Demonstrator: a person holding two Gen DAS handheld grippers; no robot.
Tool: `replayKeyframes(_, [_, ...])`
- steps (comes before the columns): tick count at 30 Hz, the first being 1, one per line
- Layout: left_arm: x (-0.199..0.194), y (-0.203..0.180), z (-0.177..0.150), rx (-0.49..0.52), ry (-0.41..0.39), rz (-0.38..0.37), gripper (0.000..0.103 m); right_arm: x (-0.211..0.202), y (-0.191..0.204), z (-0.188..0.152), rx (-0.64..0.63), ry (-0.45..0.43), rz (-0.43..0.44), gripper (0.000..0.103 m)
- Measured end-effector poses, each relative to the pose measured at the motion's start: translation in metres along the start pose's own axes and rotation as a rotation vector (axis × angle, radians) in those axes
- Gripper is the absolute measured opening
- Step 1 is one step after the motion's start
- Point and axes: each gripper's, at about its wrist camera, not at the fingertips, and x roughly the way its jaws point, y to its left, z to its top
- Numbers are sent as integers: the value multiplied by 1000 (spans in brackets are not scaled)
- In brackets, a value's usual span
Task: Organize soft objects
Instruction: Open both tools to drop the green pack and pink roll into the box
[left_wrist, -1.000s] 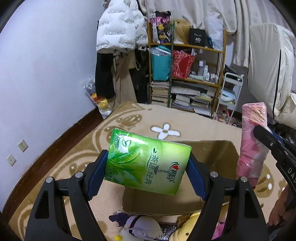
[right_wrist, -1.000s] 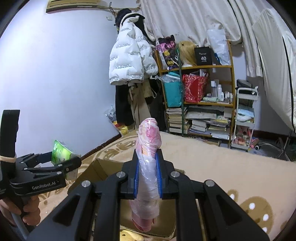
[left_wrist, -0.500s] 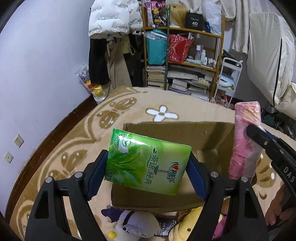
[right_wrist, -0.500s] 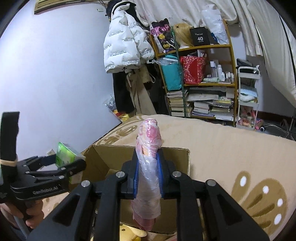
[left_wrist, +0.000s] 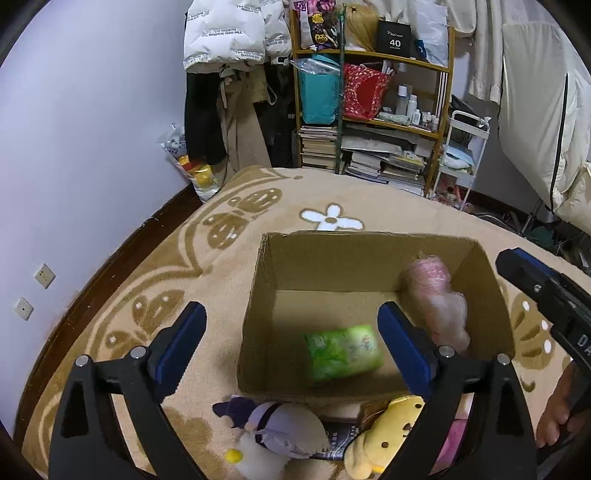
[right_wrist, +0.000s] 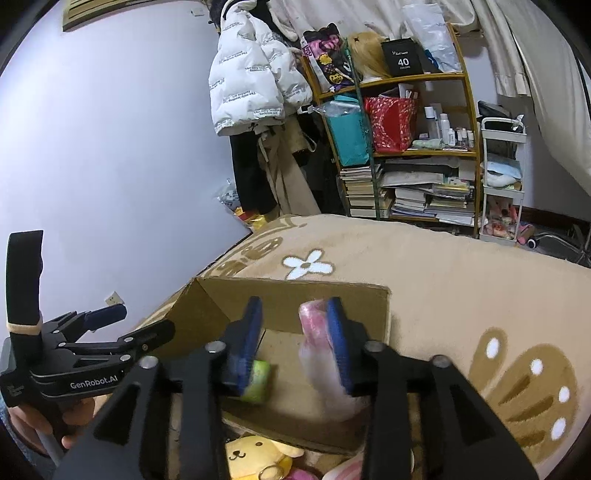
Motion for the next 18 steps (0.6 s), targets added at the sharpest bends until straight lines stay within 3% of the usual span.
replayKeyframes(2, [-4,1,0,6,5,13,94,-5,0,0,9,-7,-2,61])
replayKeyframes(6, [-16,6,-2,25,17,41,94,-16,2,-2,18,-8,-11,73])
replayKeyframes(8, [-25,11,-4,26,10,57,95,-23,2,-2,25,-11,-21,91])
replayKeyframes(10, [-31,15,-7,18,15,62,100,-31,1,-4,31,-22,-26,99])
replayKeyframes(18, [-50,30,-25,-4,70,76,101,-52,1,-15,61,4,-35,103])
